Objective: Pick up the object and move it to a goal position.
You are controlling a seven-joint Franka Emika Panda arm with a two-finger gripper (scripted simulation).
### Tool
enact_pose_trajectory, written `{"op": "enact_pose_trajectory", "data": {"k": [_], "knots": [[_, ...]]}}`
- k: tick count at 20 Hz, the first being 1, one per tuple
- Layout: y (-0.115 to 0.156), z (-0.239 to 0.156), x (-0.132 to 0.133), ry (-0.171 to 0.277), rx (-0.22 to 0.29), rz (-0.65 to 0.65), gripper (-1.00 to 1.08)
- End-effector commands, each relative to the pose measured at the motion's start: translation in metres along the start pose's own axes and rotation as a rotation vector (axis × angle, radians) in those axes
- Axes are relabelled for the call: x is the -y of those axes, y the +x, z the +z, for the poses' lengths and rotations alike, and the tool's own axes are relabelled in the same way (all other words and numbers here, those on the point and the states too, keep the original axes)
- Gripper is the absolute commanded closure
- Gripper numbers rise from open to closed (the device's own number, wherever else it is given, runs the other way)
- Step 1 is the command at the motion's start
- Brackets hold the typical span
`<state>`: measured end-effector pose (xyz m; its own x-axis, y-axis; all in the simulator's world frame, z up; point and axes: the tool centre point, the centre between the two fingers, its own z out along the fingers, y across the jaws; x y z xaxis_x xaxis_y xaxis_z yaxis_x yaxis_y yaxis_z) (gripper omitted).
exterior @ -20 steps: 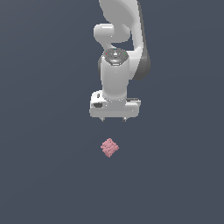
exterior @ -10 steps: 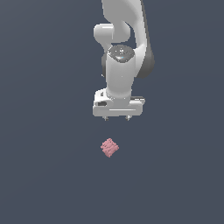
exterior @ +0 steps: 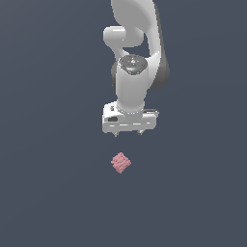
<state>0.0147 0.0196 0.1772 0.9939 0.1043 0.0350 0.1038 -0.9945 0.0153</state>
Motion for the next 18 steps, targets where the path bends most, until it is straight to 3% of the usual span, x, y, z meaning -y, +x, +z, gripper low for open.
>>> {"op": "enact_pose_trajectory", "data": {"k": [1,18], "knots": [[0.004,0.004,-0.002,-0.001,0.003,-0.035,-0.92],[0.043,0.058,-0.023,0.009,0.024,-0.433,-0.92]]}}
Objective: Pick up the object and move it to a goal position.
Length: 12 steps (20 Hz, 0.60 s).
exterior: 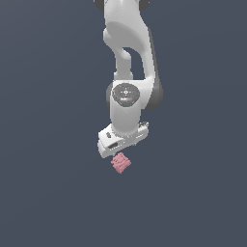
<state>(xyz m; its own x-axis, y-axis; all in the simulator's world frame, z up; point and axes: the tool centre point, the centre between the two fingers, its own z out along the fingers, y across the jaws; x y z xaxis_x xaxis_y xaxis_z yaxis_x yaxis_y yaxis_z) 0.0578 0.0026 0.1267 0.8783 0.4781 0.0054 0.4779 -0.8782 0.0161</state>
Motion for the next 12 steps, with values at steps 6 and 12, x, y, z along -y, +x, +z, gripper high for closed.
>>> {"op": "enact_pose_trajectory", "data": {"k": [6,12], "knots": [[0.009,0.022,-0.014,0.010,0.003,-0.152,-0.92],[0.012,0.032,-0.020,0.015,0.004,-0.219,-0.92]]}}
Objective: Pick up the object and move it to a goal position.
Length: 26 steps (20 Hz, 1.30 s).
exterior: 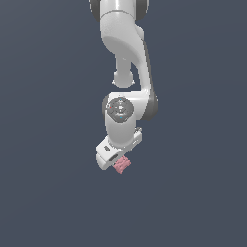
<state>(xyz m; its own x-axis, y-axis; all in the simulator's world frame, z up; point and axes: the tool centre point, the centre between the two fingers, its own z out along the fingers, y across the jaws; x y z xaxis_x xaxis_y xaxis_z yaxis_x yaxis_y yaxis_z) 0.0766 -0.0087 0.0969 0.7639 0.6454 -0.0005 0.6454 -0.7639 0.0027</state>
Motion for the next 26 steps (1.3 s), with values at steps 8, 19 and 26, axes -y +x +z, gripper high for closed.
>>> {"op": "enact_pose_trajectory", "data": {"k": [8,19,26], "knots": [[0.001,0.006,-0.003,0.003,0.000,-0.034,-0.92],[0.000,0.051,-0.002,0.003,-0.001,-0.038,-0.92],[0.001,0.056,-0.004,0.003,-0.001,-0.038,1.08]]}}
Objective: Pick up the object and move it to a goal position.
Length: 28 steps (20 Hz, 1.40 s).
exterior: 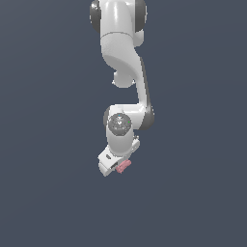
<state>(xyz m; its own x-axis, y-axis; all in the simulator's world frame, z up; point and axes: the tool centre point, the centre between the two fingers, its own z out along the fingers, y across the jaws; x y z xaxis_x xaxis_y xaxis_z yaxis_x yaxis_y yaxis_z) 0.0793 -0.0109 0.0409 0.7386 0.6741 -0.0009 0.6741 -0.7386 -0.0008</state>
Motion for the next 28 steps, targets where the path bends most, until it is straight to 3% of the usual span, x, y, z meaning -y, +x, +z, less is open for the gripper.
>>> {"op": "enact_pose_trajectory", "data": {"k": [1,15,28], "knots": [[0.000,0.000,0.000,-0.001,-0.001,0.000,1.08],[-0.001,-0.010,-0.004,-0.001,-0.001,0.000,1.08],[-0.017,-0.109,-0.044,0.000,-0.001,-0.001,1.08]]}}
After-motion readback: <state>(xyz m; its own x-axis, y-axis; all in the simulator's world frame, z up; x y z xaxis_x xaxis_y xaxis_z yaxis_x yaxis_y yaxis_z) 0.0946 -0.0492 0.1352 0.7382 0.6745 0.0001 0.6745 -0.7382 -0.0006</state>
